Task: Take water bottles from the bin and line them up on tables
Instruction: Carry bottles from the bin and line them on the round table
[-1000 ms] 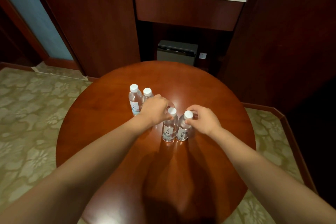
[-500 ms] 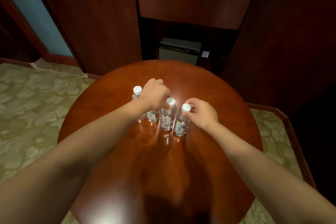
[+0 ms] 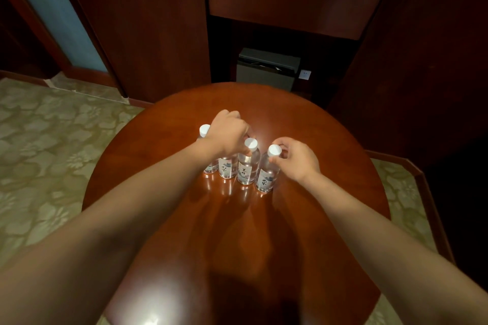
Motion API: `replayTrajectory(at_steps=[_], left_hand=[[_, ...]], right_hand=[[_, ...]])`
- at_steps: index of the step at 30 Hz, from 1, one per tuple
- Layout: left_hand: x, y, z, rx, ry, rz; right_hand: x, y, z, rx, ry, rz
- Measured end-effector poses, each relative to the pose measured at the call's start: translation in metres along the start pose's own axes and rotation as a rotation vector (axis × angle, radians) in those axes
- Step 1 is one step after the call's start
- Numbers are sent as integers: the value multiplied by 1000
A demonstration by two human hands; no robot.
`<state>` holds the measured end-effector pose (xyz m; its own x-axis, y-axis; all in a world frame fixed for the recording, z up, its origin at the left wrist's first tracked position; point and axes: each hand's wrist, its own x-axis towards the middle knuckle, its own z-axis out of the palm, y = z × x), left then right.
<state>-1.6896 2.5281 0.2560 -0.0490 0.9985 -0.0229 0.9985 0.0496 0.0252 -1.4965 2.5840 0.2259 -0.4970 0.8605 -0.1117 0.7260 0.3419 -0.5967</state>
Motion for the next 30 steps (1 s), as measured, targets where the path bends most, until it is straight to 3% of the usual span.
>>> replayTrajectory(at_steps=[16, 26, 30], left_hand=[[7, -2, 17, 15, -16, -55], [-26, 8, 13, -100, -81, -31], [-50, 18, 16, -136, 18, -40]], right_hand=[[7, 7, 8, 137, 22, 5], [-16, 7, 1, 47, -97, -43], [-31, 9, 0, 30, -95, -99]])
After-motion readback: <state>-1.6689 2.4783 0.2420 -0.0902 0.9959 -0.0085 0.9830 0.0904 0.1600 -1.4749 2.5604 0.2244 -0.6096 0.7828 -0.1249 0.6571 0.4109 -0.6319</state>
